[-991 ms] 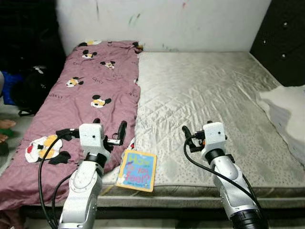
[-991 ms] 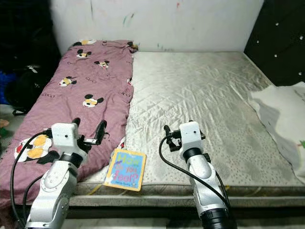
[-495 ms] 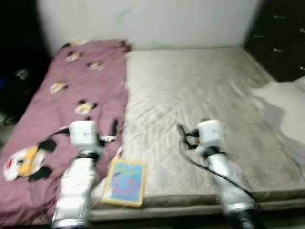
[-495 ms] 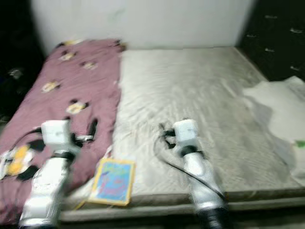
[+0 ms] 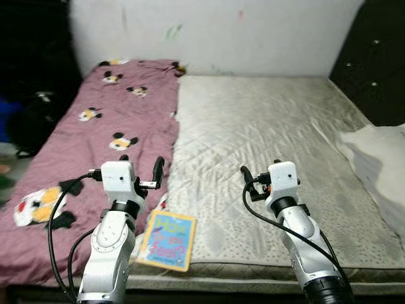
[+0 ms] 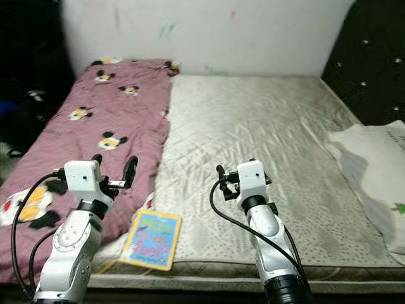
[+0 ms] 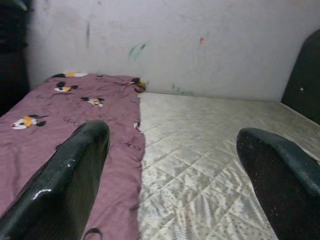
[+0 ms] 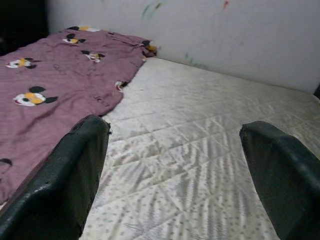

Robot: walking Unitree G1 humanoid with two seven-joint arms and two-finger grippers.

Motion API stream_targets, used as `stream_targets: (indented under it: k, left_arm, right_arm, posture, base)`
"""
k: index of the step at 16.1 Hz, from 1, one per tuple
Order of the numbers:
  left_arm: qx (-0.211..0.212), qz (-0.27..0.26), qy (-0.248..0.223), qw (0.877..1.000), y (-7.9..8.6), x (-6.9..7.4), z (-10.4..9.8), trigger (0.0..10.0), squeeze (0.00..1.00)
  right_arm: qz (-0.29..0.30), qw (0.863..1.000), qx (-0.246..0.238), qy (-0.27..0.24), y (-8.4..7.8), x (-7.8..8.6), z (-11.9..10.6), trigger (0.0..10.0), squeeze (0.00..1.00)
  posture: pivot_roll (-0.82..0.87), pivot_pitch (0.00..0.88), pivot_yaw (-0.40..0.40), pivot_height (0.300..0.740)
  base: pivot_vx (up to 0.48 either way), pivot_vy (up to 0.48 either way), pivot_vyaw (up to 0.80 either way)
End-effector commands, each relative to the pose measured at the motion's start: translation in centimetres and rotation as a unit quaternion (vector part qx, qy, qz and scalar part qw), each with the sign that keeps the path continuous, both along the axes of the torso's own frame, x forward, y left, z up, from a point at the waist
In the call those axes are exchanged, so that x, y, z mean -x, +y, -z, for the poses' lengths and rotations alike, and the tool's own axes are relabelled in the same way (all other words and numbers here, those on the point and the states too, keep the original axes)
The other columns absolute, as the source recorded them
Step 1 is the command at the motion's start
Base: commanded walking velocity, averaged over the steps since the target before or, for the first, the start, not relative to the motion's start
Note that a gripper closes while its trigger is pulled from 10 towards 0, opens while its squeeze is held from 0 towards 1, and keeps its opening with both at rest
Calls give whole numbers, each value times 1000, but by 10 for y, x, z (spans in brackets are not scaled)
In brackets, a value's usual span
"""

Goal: Clean up the room

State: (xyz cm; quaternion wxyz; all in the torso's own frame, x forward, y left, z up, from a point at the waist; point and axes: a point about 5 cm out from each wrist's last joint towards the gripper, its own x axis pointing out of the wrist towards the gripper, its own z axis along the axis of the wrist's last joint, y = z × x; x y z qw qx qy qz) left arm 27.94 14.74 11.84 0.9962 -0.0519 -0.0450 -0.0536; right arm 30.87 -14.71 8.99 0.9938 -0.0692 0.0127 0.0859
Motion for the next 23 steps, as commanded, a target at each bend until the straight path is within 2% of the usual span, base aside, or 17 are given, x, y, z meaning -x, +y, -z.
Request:
stream_targets:
  k: [1, 8, 10, 16, 23]
  left_arm:
    - [-2, -4, 7, 1000, 2, -2, 1, 10000, 0]
    - [-4, -3, 5, 1000, 2, -2, 0, 10000, 0]
    - [-3, 1, -9, 1000, 2, -1, -3, 10000, 0]
    - [-9, 29, -23, 999, -6, 1, -4, 10000, 0]
    - [-5, 38, -30, 999, -6, 2, -6, 10000, 0]
  right_arm:
    - [2, 1000, -1, 1, 0, -1, -1, 10000, 0]
    - [0, 1000, 11, -17, 1, -5, -6, 10000, 0]
    - [-3, 1000, 13, -17, 2, -5, -6, 10000, 0]
    - [-6, 999, 25, -27, 1, -6, -8, 10000, 0]
    - [-8, 999, 27, -28, 1, -6, -7, 10000, 0]
  posture:
    - [-26, 0, -1, 740]
    - [-20, 0, -3, 740]
    - [-16, 0, -5, 740]
    - [-25, 0, -9, 740]
    - [-27, 0, -9, 740]
  base:
    - [0, 480, 0]
    - [0, 480, 0]
    - [0, 476, 0]
    - [0, 0, 0]
    - [400, 0, 0]
